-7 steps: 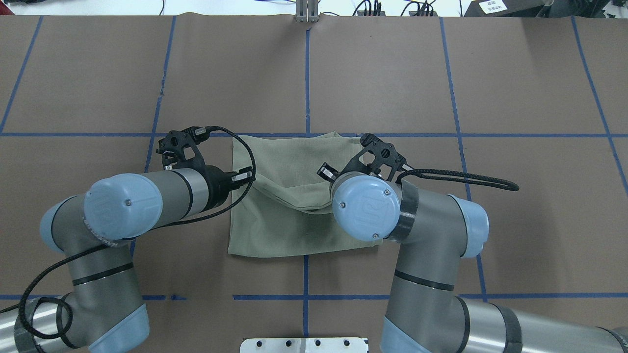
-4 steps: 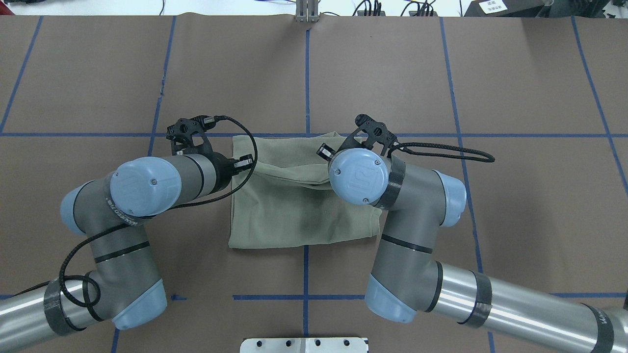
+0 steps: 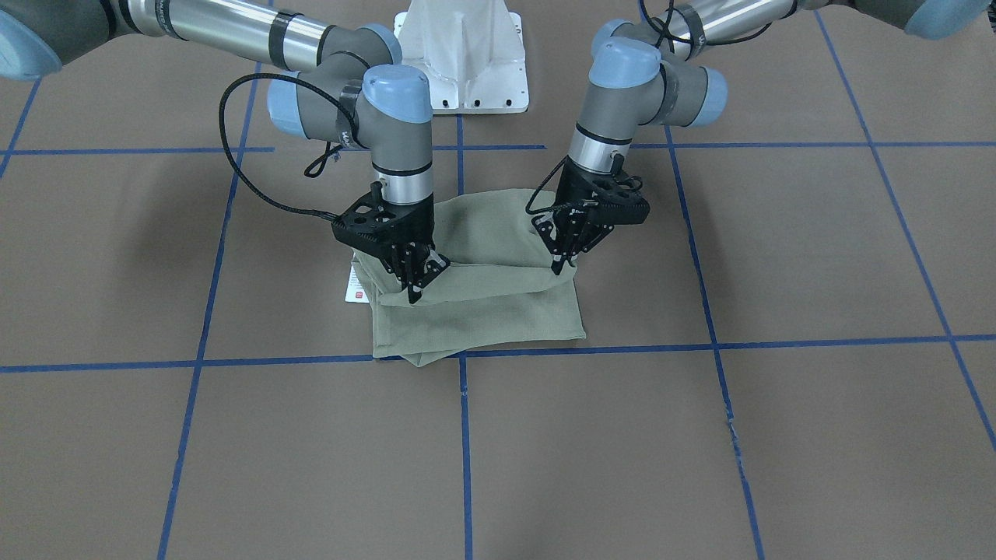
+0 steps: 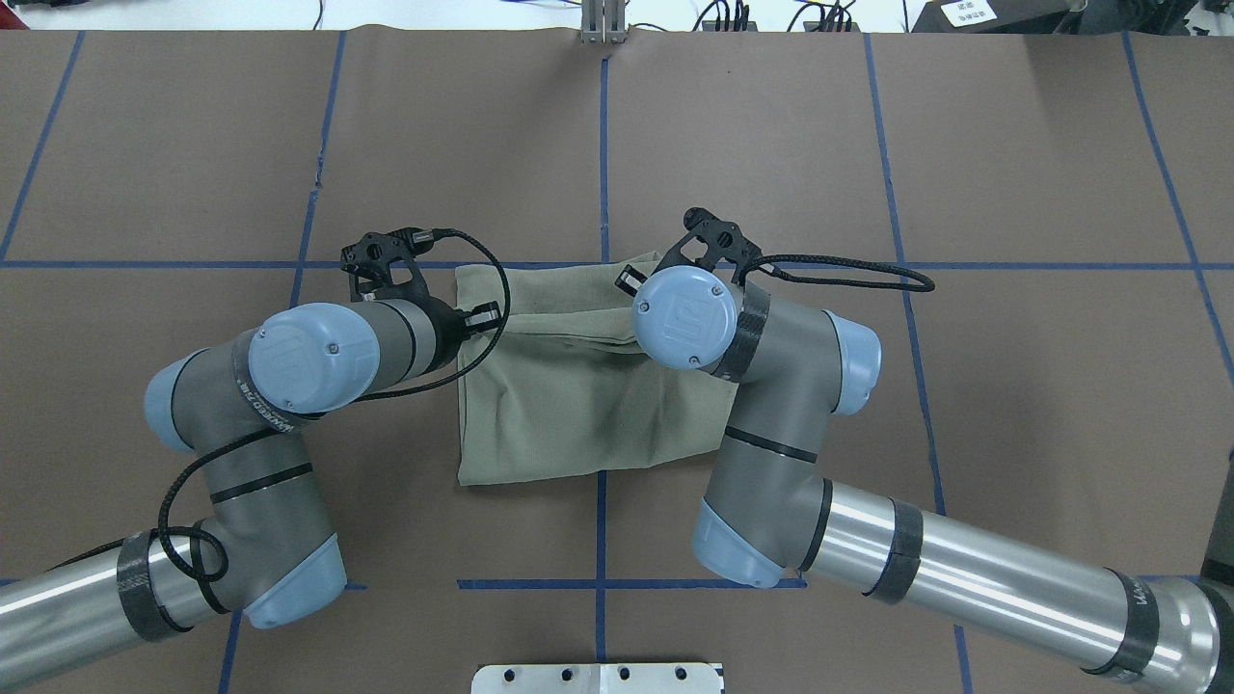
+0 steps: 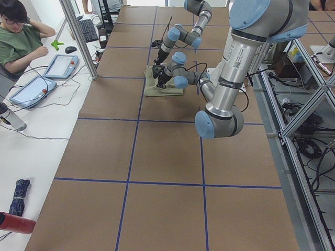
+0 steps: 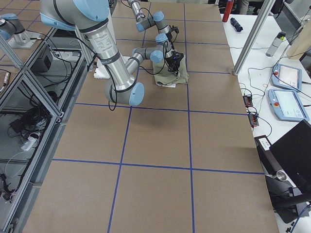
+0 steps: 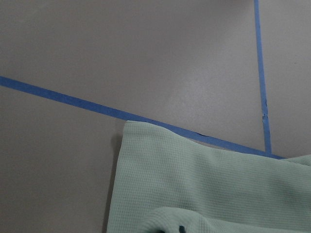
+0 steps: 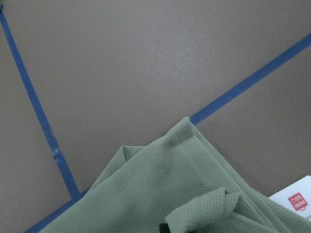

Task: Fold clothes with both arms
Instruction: 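Lift the near edge with both grippers and fold it away from the robot, then lay the folded edge onto the far half with both grippers and release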

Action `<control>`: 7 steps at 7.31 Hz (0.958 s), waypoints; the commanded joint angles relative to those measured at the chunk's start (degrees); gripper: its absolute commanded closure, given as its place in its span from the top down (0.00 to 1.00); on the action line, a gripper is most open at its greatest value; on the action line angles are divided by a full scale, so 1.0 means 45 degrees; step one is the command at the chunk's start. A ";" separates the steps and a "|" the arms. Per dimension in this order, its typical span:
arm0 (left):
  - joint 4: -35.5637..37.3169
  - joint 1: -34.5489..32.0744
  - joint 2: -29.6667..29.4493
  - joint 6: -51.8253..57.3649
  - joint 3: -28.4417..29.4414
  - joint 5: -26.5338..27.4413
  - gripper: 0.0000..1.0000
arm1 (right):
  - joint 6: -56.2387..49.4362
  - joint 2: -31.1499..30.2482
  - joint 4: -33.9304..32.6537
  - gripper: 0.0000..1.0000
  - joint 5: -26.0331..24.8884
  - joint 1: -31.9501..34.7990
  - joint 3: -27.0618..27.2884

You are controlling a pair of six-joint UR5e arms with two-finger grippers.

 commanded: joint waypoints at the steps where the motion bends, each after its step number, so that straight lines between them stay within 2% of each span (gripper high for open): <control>1: -0.0008 -0.0001 -0.0077 0.0485 0.0002 -0.0053 0.83 | -0.0796 0.0145 0.0241 0.58 0.0053 0.0239 -0.0200; 2: -0.0008 -0.0388 -0.0154 0.1476 -0.0153 -0.0131 1.00 | -0.0894 0.0358 0.0222 0.58 0.0711 0.0666 -0.0141; 3: -0.0008 -0.1184 -0.0136 0.2414 -0.0232 -0.1969 1.00 | -0.1611 0.0418 0.0260 0.58 0.1743 0.0979 -0.0006; 4: -0.0278 -0.1985 -0.0020 0.3718 -0.0368 -0.3418 1.00 | -0.1811 0.0380 0.0222 0.58 0.1927 0.0963 0.0344; 5: -0.0629 -0.2070 0.0136 0.3983 -0.0350 -0.3452 1.00 | -0.1832 0.0399 0.0202 0.59 0.1736 0.0441 0.0425; 7: -0.0652 -0.2071 0.0138 0.3966 -0.0350 -0.3432 1.00 | -0.2239 0.0399 0.0144 0.59 0.0587 -0.0771 0.0095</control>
